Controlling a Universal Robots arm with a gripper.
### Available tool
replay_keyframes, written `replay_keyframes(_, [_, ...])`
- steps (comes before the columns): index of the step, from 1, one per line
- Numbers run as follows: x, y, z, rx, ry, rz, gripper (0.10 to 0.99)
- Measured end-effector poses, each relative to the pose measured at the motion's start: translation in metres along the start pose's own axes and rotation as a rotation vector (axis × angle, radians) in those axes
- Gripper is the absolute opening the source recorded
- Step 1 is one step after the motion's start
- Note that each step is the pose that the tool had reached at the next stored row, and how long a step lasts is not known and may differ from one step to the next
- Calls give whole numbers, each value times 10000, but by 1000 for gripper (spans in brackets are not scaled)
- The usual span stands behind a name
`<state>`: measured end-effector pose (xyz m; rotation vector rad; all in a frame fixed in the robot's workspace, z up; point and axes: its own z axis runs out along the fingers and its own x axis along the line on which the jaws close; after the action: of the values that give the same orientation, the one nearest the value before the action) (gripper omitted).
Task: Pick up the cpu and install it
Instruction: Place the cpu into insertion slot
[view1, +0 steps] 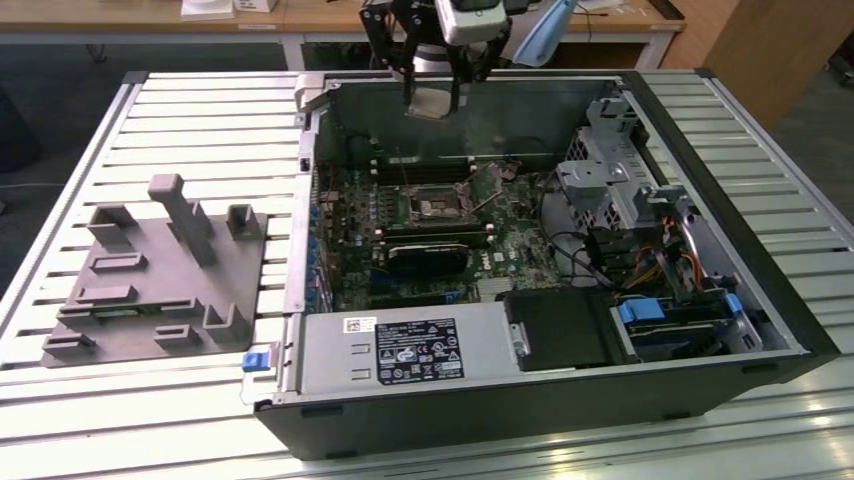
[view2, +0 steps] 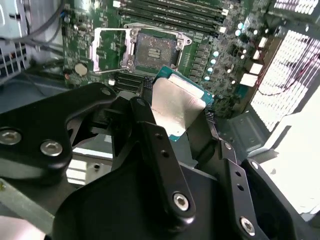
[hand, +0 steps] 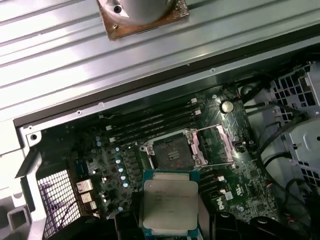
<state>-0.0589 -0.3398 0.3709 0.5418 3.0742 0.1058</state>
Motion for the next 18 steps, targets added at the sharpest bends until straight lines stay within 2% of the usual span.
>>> replay_keyframes(18, [1, -2, 48, 17, -211, 2957, 525])
